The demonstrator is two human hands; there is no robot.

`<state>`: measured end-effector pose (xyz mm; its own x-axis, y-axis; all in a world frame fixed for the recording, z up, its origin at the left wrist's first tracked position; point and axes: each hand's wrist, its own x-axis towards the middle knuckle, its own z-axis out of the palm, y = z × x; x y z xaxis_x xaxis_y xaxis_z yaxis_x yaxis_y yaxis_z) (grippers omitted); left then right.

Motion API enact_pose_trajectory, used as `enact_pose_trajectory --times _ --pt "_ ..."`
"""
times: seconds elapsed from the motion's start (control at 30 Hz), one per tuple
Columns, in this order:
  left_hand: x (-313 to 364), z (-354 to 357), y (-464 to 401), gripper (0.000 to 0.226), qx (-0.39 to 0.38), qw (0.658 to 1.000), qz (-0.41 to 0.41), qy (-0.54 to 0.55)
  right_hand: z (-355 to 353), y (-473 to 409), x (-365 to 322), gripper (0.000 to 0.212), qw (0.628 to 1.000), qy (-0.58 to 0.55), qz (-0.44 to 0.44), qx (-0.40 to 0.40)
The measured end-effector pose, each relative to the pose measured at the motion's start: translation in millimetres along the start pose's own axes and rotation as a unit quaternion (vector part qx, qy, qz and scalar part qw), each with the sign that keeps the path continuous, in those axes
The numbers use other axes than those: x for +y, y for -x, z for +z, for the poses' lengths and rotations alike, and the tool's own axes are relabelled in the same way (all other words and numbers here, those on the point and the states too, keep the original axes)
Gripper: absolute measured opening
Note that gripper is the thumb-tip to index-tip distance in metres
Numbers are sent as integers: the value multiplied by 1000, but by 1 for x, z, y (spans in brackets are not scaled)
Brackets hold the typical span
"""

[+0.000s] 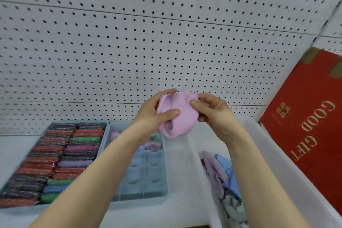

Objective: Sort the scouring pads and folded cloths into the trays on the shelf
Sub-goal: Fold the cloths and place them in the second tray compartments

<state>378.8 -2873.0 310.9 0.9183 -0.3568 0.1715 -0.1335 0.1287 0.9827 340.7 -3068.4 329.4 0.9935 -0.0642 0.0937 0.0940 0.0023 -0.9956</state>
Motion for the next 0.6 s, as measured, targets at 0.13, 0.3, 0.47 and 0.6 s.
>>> enact_pose_trajectory --times 0.13,0.3,0.47,0.6 --pt "17 -30 7 18 103 995 14 -4 19 -13 -11 7 999 -25 -33 -4" --pt "31 -76 9 28 150 966 49 -205 42 -26 -29 20 993 -96 -53 -53" --pt "50 -79 2 64 -15 986 1 -167 79 -38 -46 11 985 3 -81 -151" --pt "50 -92 -4 23 -51 977 9 -208 88 -48 -56 6 984 18 -91 -151"
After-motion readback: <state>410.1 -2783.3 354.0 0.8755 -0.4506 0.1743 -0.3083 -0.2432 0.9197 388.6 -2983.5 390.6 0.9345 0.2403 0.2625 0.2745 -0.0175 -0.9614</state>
